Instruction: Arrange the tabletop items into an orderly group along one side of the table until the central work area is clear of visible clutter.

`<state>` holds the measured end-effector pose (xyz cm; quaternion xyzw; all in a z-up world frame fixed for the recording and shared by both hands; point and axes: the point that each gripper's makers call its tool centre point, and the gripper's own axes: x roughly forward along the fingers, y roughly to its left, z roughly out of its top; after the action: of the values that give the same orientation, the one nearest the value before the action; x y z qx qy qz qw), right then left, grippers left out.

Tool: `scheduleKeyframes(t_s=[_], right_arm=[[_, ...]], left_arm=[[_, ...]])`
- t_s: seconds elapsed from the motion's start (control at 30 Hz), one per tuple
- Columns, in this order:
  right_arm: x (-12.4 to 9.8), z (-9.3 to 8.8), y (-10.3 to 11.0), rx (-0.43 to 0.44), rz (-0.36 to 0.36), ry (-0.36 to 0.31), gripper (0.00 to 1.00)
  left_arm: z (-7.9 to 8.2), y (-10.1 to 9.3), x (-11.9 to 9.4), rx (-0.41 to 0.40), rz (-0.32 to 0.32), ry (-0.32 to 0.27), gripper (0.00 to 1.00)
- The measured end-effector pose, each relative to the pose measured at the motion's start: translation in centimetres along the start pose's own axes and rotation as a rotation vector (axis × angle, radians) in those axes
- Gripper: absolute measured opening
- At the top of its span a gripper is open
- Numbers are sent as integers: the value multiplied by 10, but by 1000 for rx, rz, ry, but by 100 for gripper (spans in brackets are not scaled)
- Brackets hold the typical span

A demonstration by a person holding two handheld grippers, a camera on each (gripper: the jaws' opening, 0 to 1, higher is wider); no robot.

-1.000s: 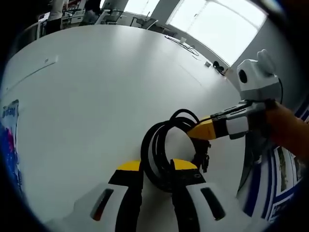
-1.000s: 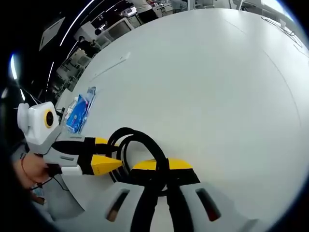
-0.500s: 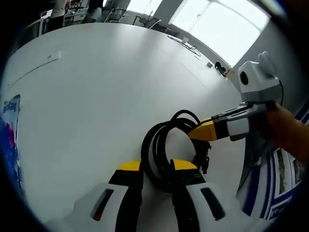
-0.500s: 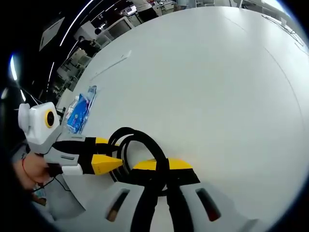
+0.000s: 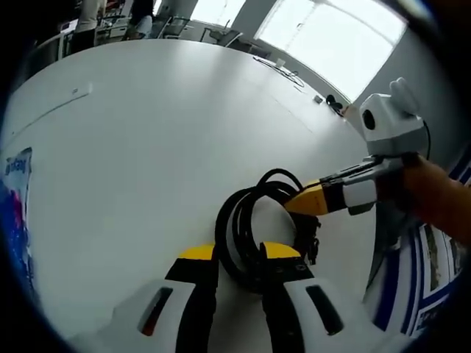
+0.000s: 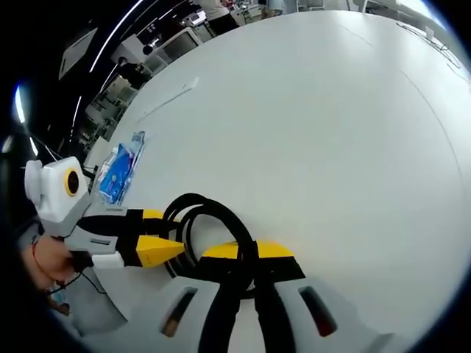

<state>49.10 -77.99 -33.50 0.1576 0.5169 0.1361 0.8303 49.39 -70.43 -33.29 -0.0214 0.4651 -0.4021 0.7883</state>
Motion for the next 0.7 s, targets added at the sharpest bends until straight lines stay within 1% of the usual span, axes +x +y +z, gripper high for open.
scheduleKeyframes(t_s=[0.27, 0.47, 0.7], right_arm=[[0, 1, -1, -6, -5, -16, 5], [0, 2, -1, -4, -7, -25, 6], [-1, 3, 1, -23, -11, -37, 9]], left_arm=[[0, -1, -1, 14, -9, -6, 22], [1, -3, -2, 17, -16, -7, 26], [2, -3, -3, 20, -15, -10, 31]])
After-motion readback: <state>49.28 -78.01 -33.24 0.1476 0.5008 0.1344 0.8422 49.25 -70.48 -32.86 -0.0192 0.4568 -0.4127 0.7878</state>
